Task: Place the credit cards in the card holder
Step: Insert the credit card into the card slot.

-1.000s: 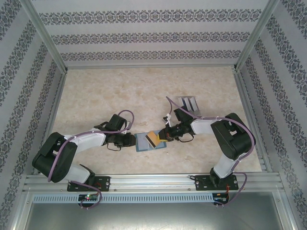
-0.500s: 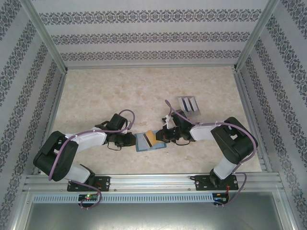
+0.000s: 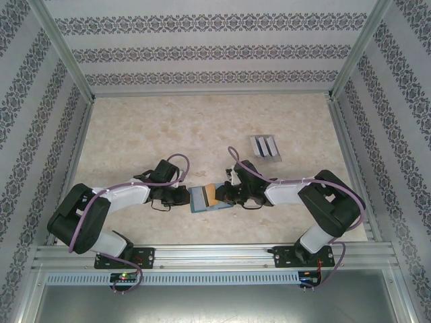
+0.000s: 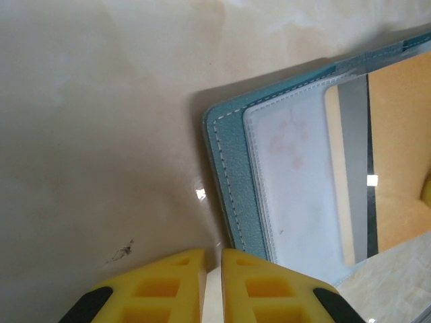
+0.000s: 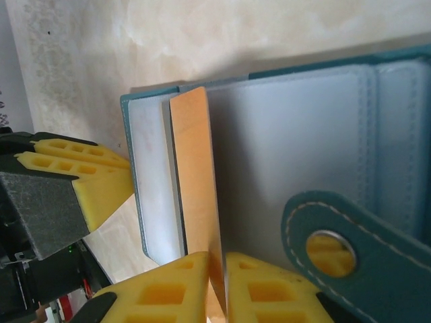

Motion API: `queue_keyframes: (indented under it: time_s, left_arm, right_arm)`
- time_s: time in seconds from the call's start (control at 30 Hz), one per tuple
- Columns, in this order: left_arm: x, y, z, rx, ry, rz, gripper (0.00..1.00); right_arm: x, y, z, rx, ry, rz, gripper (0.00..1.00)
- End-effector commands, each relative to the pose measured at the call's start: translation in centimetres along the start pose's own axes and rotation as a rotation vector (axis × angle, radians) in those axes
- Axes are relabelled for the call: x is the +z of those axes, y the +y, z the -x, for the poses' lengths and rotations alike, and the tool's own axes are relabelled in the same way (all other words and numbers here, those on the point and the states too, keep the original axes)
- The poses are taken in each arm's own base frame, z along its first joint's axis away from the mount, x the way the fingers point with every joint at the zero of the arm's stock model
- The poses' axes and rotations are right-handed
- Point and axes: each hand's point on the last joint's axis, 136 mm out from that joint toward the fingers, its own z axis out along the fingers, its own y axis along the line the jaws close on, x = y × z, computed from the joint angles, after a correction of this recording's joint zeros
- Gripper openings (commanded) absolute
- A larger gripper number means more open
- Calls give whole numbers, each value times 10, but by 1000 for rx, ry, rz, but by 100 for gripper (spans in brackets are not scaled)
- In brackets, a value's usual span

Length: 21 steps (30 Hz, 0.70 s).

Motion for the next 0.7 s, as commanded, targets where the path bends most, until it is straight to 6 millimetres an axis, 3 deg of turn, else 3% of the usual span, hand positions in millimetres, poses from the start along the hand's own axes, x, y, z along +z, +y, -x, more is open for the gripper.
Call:
queue_keyframes:
  time_s: [0.0, 0.23, 0.3, 0.53, 0.67]
  left_arm:
    - [7, -7, -1, 30, -6, -14, 15]
    - [5, -5, -3, 36, -5, -8, 15]
    - [5, -5, -2, 39, -4, -3, 15]
    - [6, -7, -2, 41, 1, -11, 9]
    - [5, -8, -3, 41, 1, -14, 6]
  right_arm:
    - [4, 0, 1, 2, -15, -10, 15]
    - [2, 0, -5, -36, 7, -43, 17]
    - [2, -1, -7, -56, 19, -61, 13]
    - [24, 18, -18, -99, 95, -28, 8]
    - [31, 25, -19, -94, 107, -13, 14]
